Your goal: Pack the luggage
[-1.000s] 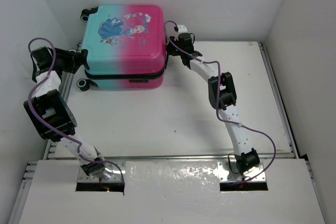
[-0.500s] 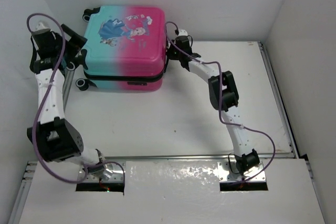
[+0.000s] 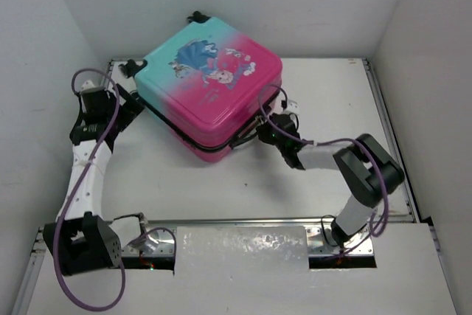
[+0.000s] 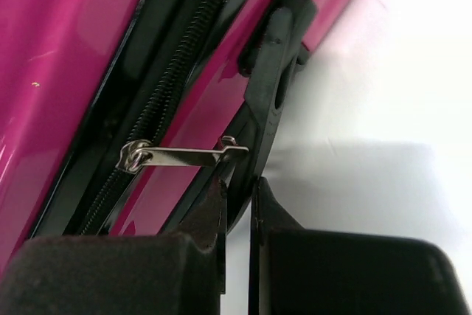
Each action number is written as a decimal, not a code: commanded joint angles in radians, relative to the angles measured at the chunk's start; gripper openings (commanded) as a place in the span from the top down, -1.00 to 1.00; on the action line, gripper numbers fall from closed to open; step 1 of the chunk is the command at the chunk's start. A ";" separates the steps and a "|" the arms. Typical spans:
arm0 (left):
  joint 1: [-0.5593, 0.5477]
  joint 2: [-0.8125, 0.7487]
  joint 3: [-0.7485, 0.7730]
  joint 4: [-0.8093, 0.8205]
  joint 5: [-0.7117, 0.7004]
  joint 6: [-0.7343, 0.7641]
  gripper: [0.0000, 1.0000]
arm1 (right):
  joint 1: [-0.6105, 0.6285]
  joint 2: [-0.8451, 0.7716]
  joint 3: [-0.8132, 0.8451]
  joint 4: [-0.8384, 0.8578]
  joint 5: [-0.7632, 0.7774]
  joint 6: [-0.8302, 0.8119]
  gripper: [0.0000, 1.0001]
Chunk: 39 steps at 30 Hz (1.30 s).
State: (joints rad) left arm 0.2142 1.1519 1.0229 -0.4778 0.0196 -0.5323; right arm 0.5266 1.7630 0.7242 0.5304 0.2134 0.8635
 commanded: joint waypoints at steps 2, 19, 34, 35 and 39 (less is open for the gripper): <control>-0.007 -0.179 -0.092 0.002 -0.159 -0.115 -1.00 | 0.230 -0.136 -0.268 -0.253 0.272 0.063 1.00; -0.013 -0.363 -0.050 -0.163 0.134 0.141 -1.00 | 0.533 -0.198 -0.115 -0.087 0.133 -0.260 0.02; -0.012 -0.332 -0.155 -0.183 -0.102 -0.006 -0.99 | 0.681 0.116 0.390 -0.262 0.544 -0.149 -0.24; -0.012 -0.313 -0.136 -0.208 -0.191 0.002 -0.99 | 0.681 0.177 0.437 -0.294 0.575 -0.149 -0.23; 0.001 -0.320 -0.133 -0.190 -0.299 0.035 -0.99 | 0.678 0.302 0.648 -0.415 0.717 -0.118 -0.20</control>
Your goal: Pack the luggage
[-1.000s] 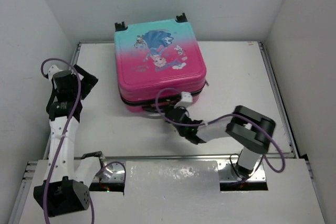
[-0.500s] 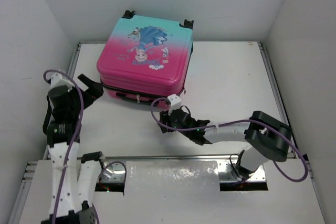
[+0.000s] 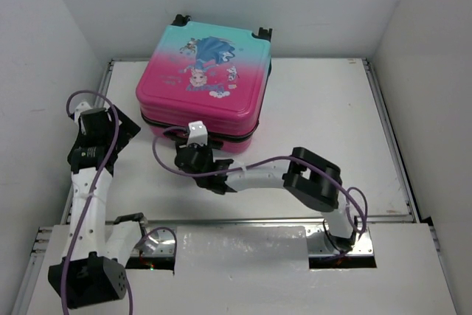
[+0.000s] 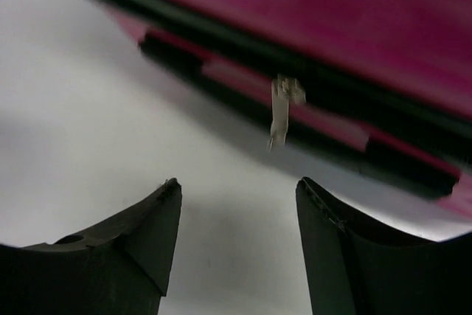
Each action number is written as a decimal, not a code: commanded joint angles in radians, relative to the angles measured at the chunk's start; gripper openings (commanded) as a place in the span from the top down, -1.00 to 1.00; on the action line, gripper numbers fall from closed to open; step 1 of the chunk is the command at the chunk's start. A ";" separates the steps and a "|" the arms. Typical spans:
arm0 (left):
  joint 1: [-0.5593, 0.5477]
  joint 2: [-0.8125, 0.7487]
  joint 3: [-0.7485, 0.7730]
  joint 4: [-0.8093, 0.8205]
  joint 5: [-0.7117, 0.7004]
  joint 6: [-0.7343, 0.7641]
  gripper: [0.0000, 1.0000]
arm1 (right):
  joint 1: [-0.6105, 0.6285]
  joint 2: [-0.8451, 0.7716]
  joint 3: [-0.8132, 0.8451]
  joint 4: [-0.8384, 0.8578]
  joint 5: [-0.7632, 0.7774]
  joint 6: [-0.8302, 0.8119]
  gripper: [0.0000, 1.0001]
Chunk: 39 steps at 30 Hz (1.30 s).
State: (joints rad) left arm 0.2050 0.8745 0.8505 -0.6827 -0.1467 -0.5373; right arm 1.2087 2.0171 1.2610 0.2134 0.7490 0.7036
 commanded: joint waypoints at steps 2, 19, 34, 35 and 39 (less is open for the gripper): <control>0.010 -0.104 -0.001 0.055 -0.119 0.051 -0.99 | -0.003 0.116 0.242 -0.199 0.263 0.071 -0.21; -0.039 -0.258 -0.106 0.149 0.086 0.080 -0.99 | -0.129 0.175 0.296 -0.206 0.382 0.050 0.87; -0.146 -0.178 -0.703 0.978 0.446 -0.464 -1.00 | -0.207 -0.201 -0.406 0.342 0.250 -0.185 1.00; -0.224 -0.110 -0.694 1.008 0.415 -0.472 -1.00 | -0.209 -0.214 -0.435 0.334 0.260 -0.176 1.00; -0.375 0.064 -0.660 1.178 0.296 -0.506 -1.00 | -0.270 -0.326 -0.572 0.374 0.175 -0.118 1.00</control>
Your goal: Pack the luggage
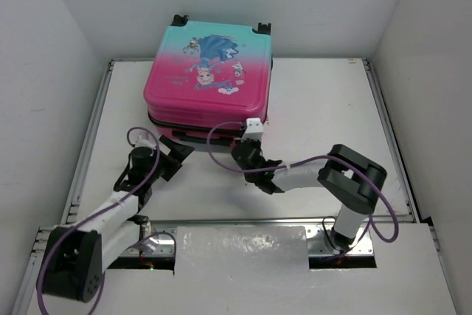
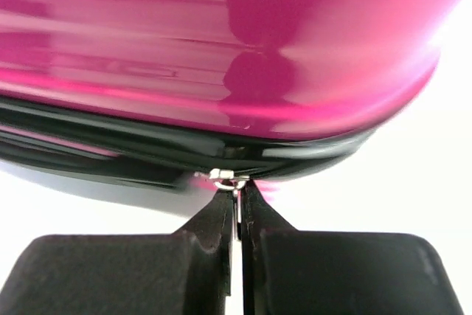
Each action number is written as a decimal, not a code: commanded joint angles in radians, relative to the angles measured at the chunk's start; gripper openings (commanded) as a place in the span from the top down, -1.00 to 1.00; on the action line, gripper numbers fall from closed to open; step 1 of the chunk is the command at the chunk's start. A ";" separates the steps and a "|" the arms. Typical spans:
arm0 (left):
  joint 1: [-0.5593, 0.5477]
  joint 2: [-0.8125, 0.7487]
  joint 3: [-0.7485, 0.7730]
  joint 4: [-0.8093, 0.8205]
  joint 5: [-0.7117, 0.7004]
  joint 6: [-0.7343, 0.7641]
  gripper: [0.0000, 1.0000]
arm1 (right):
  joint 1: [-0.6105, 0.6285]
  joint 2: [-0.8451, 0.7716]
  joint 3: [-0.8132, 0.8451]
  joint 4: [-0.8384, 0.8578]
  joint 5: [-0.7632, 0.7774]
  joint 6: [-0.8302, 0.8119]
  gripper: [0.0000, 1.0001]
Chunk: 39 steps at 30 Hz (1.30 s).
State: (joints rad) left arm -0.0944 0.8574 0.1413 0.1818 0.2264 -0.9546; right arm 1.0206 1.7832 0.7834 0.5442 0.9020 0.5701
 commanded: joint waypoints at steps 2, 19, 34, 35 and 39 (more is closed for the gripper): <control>-0.128 0.162 0.057 0.356 -0.111 -0.116 -1.00 | -0.135 -0.128 -0.178 0.094 -0.103 0.017 1.00; -0.238 0.640 0.202 0.634 -0.291 -0.245 -0.77 | -0.186 -0.248 -0.312 0.217 -0.646 -0.096 1.00; -0.243 0.773 0.248 0.507 -0.315 -0.279 1.00 | -0.405 -0.335 -0.386 0.085 -0.382 -0.237 1.00; -0.243 0.772 0.245 0.510 -0.315 -0.285 1.00 | -0.433 -0.335 -0.383 0.070 -0.373 -0.243 1.00; -0.243 0.781 0.224 0.530 -0.318 -0.314 1.00 | -0.585 -0.314 -0.325 0.069 -0.431 -0.279 1.00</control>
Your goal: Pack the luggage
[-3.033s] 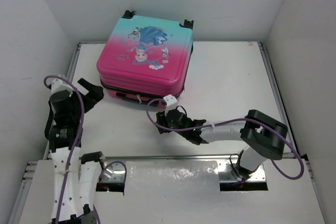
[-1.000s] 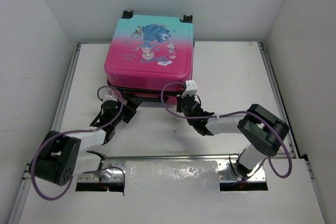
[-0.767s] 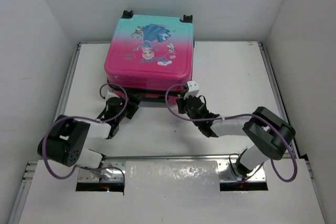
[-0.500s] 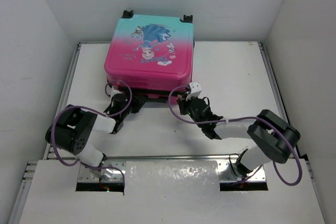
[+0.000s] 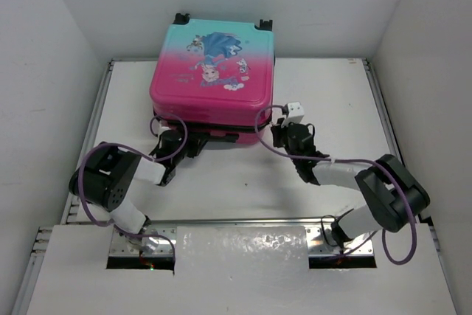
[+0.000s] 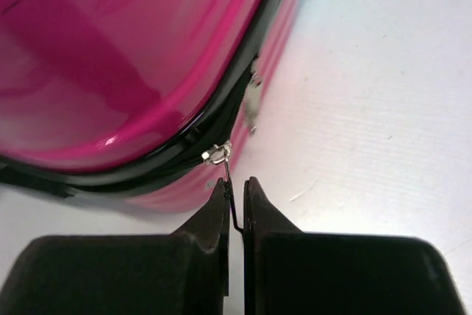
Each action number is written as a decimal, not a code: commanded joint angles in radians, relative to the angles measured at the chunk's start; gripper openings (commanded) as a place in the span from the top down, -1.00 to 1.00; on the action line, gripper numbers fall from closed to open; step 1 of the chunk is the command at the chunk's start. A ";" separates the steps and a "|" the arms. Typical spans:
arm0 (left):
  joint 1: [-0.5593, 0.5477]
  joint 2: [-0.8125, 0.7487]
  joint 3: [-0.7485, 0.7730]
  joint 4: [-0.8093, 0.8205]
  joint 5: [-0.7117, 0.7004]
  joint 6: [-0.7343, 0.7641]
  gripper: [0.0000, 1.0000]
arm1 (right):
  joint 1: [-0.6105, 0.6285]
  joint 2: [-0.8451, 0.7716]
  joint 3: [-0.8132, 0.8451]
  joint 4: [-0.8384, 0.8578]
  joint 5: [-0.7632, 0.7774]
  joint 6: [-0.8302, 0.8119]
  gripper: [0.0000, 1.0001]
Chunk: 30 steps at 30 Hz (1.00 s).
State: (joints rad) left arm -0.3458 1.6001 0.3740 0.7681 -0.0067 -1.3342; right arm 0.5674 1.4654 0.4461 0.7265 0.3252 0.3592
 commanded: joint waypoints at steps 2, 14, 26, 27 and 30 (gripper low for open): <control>0.008 0.047 -0.007 -0.038 -0.075 0.060 1.00 | -0.173 0.056 0.057 -0.104 0.097 -0.081 1.00; -0.056 0.135 0.028 0.037 -0.021 0.053 1.00 | -0.307 0.409 0.629 -0.358 -0.095 -0.128 1.00; -0.055 -0.266 0.115 -0.499 -0.194 0.277 -0.99 | -0.308 -0.031 0.221 -0.418 -0.210 0.026 -0.97; -0.061 -0.300 0.120 -0.539 -0.250 0.320 -1.00 | -0.308 -0.096 0.224 -0.509 -0.203 0.024 -0.97; -0.102 -0.414 0.135 -0.688 -0.418 0.412 -1.00 | -0.305 -0.245 0.233 -0.701 -0.195 0.009 -0.98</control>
State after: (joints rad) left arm -0.4171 1.2678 0.4717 0.2703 -0.2401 -1.0672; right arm 0.2558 1.3651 0.6636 0.2008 0.1085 0.3584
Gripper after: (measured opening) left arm 0.998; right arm 0.985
